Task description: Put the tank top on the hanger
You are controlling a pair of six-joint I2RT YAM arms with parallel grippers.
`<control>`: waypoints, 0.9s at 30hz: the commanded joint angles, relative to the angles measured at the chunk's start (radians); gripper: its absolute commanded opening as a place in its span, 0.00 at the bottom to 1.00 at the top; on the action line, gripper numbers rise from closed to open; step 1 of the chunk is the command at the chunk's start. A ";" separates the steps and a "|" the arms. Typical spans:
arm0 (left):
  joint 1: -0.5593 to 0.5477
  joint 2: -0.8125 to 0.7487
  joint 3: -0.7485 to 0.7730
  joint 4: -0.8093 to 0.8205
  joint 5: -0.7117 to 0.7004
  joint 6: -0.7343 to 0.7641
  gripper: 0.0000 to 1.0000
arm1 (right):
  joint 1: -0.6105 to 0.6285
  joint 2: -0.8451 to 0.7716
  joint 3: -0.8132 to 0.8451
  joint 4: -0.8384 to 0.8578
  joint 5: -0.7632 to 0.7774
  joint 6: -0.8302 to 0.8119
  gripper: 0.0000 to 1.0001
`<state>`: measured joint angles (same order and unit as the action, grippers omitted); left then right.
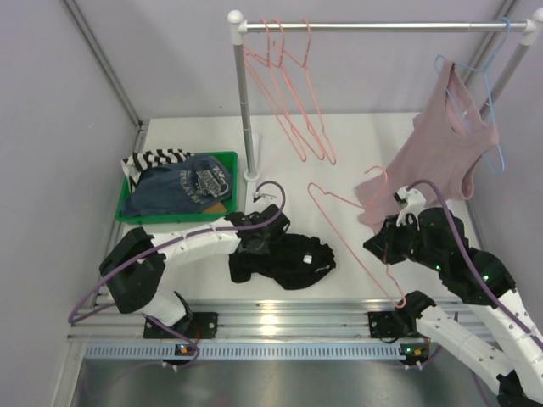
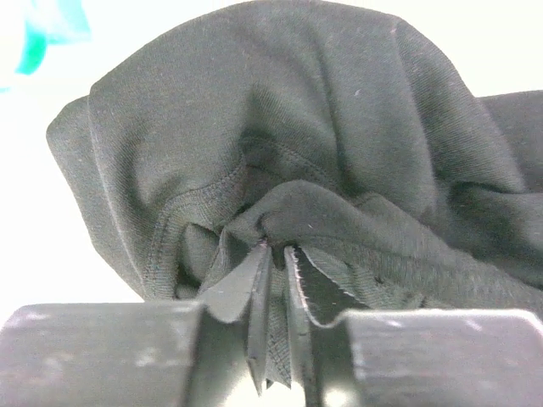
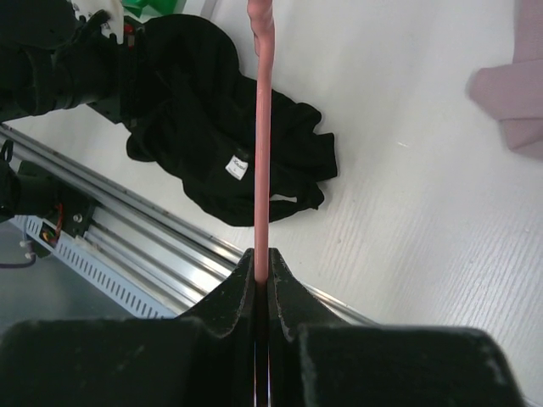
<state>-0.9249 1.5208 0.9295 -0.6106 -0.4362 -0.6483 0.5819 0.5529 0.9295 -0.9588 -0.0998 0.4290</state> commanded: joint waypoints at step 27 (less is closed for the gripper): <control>-0.002 -0.111 0.089 -0.117 0.051 0.010 0.32 | 0.010 0.059 0.055 -0.001 -0.161 -0.085 0.00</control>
<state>-0.9245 1.4349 0.9874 -0.7021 -0.3824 -0.6281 0.5823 0.6106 0.9707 -0.9737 -0.2337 0.3584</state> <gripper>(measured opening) 0.332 0.025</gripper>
